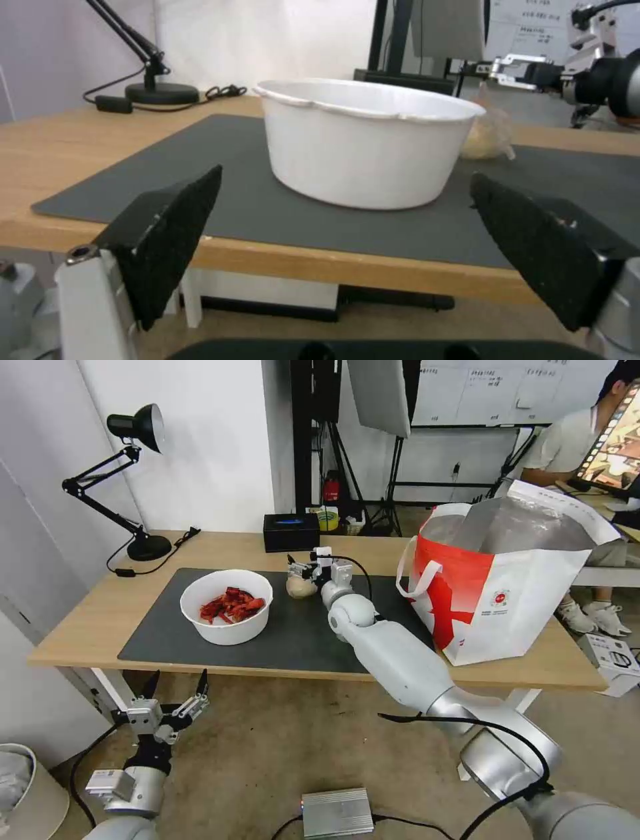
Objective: Pick up the trash from the table and place it into the takeout bag.
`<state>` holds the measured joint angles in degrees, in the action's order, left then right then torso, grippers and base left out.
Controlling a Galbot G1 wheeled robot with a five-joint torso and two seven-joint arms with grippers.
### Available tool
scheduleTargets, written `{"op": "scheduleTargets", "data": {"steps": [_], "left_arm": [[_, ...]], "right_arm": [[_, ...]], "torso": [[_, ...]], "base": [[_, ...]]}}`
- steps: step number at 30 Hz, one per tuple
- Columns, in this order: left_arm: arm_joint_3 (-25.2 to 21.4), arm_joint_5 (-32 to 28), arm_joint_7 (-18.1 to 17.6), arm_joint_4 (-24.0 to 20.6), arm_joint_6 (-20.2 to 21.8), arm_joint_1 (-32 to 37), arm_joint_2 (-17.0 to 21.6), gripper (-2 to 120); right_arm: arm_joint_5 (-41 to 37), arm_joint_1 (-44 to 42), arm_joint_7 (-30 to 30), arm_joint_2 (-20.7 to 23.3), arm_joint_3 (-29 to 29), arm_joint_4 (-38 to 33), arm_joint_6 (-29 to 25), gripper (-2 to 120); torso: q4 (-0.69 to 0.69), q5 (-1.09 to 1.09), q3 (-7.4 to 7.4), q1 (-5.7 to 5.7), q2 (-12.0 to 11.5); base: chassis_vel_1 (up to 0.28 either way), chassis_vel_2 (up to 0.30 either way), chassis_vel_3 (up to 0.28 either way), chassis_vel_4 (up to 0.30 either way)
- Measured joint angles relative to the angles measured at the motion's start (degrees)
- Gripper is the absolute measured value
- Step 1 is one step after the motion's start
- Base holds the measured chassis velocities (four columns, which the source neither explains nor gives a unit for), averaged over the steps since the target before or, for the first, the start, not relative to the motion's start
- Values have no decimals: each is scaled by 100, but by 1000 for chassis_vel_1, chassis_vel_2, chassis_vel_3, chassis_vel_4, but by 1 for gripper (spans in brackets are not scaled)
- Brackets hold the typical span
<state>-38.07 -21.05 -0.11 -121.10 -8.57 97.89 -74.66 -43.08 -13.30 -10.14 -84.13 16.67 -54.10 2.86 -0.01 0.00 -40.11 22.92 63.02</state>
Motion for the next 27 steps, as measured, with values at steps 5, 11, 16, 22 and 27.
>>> {"op": "scheduleTargets", "data": {"steps": [5,11,16,22,27], "left_arm": [[-13,6,9,-14,-2,9,-14,100],[-5,20,19,29,-6,7,-34,100],[16,45,25,69,-12,-10,-72,100],[13,48,28,87,-15,-22,-88,100],[9,48,31,121,-23,-26,-90,100]], "right_arm": [[-62,5,-1,-1,47,23,315,100],[-62,70,49,-47,104,220,420,100],[-30,91,122,-219,56,524,428,100],[99,86,136,-387,-39,719,397,100],[186,109,159,-434,-52,884,380,100]], "torso": [[1,0,0,0,1],[0,0,0,0,0],[1,0,0,0,1],[1,0,0,0,0],[0,0,0,0,1]], "base": [[0,0,0,0],[0,0,0,0],[0,0,0,0],[0,0,0,0],[0,0,0,0]]}}
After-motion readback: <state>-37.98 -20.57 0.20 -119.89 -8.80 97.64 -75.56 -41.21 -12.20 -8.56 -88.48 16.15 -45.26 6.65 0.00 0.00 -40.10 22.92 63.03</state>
